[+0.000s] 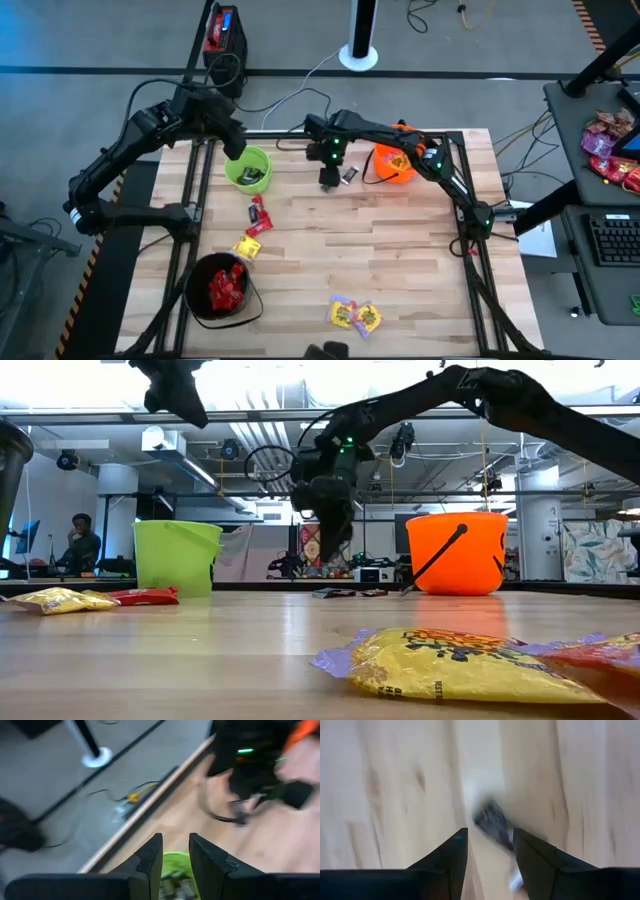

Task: Sort candy by brand, put in halloween buckets
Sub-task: Put the brown candy into the green bucket

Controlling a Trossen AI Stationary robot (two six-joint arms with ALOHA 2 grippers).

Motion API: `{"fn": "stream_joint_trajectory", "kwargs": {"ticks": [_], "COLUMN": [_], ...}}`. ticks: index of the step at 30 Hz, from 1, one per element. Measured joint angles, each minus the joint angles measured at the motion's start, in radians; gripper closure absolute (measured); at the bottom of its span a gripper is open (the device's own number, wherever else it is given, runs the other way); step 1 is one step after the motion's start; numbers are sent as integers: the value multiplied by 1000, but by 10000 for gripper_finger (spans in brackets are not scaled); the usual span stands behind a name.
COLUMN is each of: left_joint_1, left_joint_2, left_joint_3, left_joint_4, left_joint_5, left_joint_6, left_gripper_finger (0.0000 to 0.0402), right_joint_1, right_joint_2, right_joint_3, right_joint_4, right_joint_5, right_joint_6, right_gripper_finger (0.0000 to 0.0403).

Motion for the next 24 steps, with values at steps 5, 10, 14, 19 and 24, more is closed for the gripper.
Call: {"fn": "stream_joint_trajectory", "kwargs": {"ticks": [5, 10, 14, 19, 24], "left_joint_1": [-19, -42, -42, -42, -42], "left_joint_2": [-42, -98, -136, -173, -182], "left_joint_3": [0, -1, -2, -2, -5], "left_joint_4": [-1, -3, -3, -2, -1], "left_joint_5": [91, 91, 83, 79, 32], "left_joint_6": [-89, -113, -122, -117, -112], "left_gripper_finger": [323, 322, 322, 322, 322], "right_joint_1": [-22, -17, -4, 32, 64], "right_joint_2": [-21, -22, -23, -27, -35], "right_joint_3": [-58, -118, -177, -284, -347], "right_joint_4": [125, 121, 150, 260, 326], "right_joint_5": [19, 37, 57, 217, 253], "right_joint_6": [-246, -549, -602, -607, -568], "right_gripper_finger": [238, 219, 214, 213, 228]}}
